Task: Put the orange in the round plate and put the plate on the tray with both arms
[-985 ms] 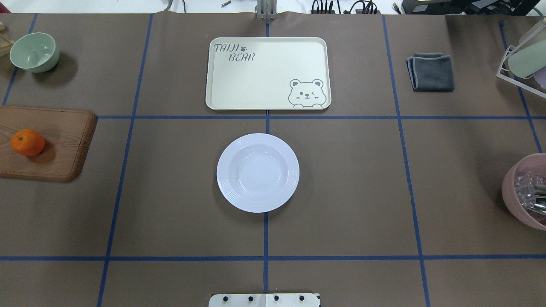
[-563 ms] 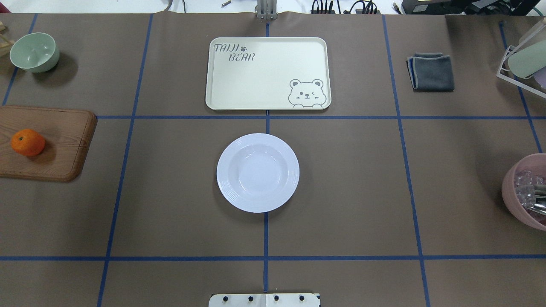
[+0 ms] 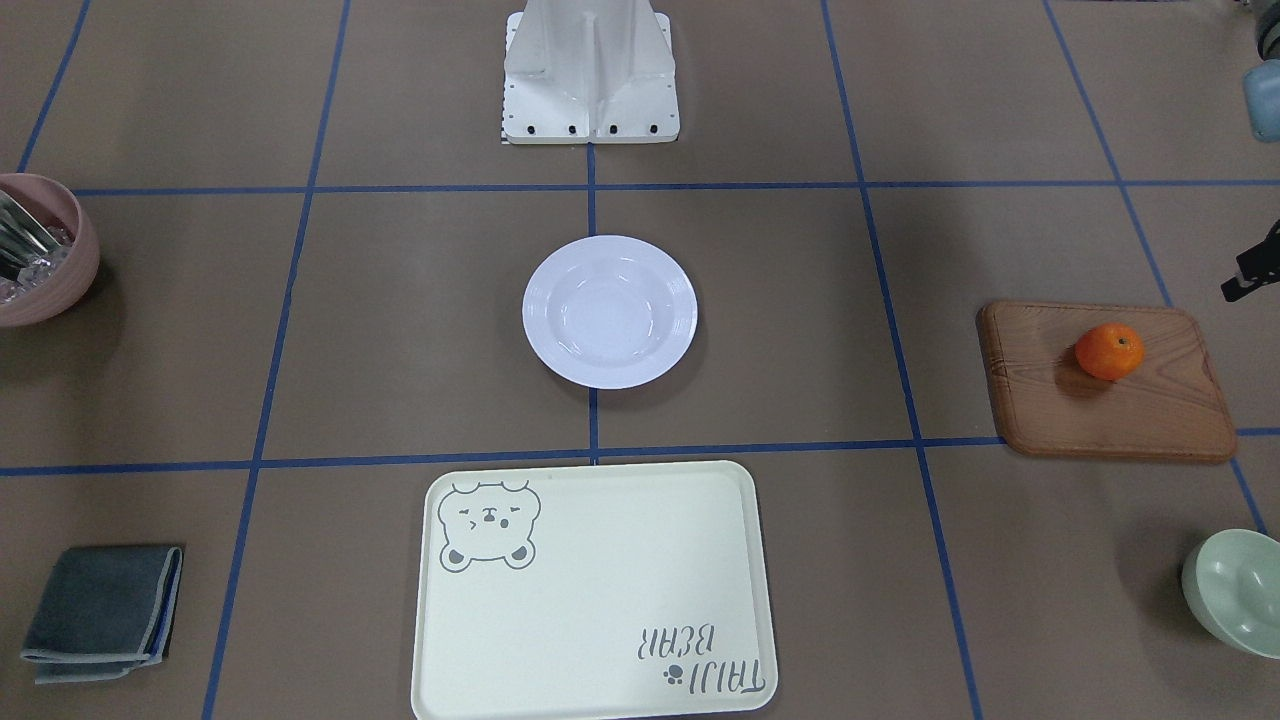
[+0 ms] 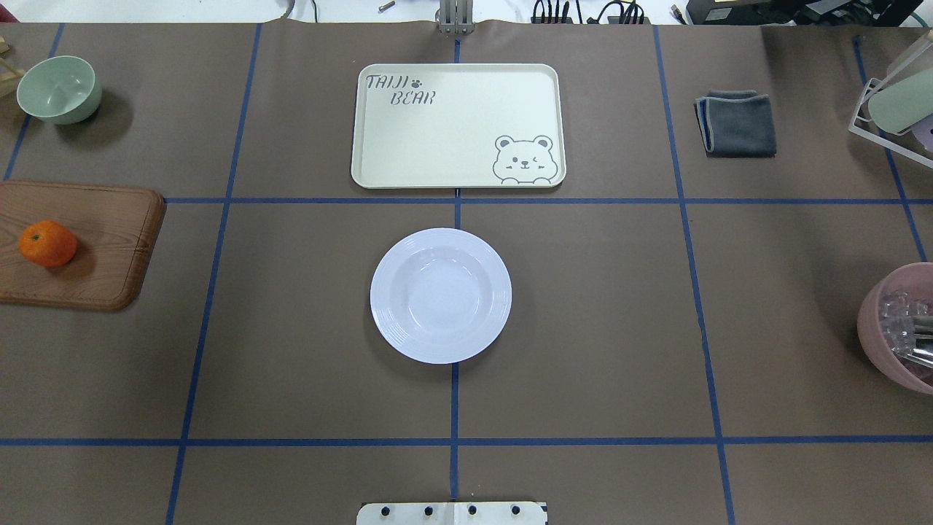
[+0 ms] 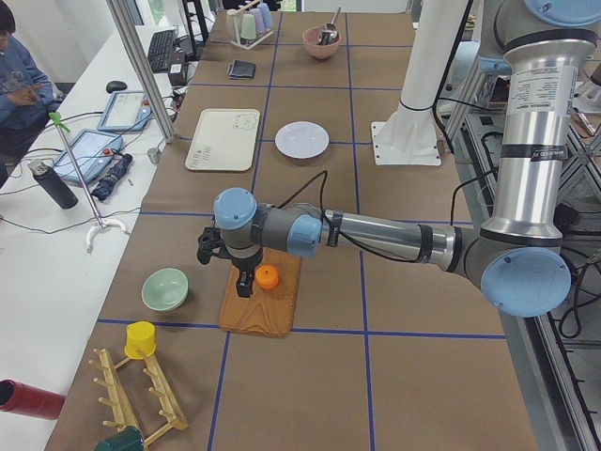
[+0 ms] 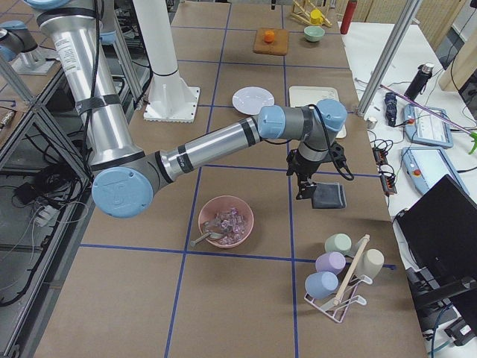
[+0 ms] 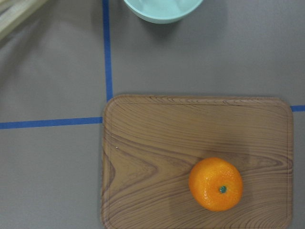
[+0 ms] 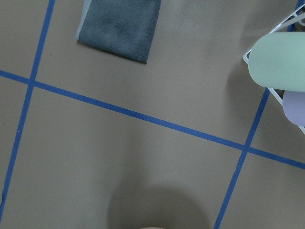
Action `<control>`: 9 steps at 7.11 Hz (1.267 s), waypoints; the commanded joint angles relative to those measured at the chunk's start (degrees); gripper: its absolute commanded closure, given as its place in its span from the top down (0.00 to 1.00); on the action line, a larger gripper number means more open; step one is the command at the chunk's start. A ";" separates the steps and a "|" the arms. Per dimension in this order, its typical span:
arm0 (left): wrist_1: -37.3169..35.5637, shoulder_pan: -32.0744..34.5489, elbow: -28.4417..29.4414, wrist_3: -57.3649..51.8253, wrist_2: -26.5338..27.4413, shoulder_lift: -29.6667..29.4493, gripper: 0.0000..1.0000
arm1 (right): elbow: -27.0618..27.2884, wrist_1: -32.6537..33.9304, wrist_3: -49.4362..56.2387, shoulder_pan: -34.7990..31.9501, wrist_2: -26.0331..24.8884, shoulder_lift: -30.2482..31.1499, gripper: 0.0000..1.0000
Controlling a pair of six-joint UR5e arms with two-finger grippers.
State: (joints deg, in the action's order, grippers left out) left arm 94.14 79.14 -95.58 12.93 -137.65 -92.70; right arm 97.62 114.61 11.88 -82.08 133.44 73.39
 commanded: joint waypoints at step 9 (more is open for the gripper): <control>19.93 -12.07 13.56 20.89 5.11 -3.01 0.98 | -2.79 -12.22 -0.37 2.46 1.21 3.16 1.00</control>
State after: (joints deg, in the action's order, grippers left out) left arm 111.13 67.68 -83.97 32.32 -132.82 -95.71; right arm 94.70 102.40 11.51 -79.75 134.64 76.56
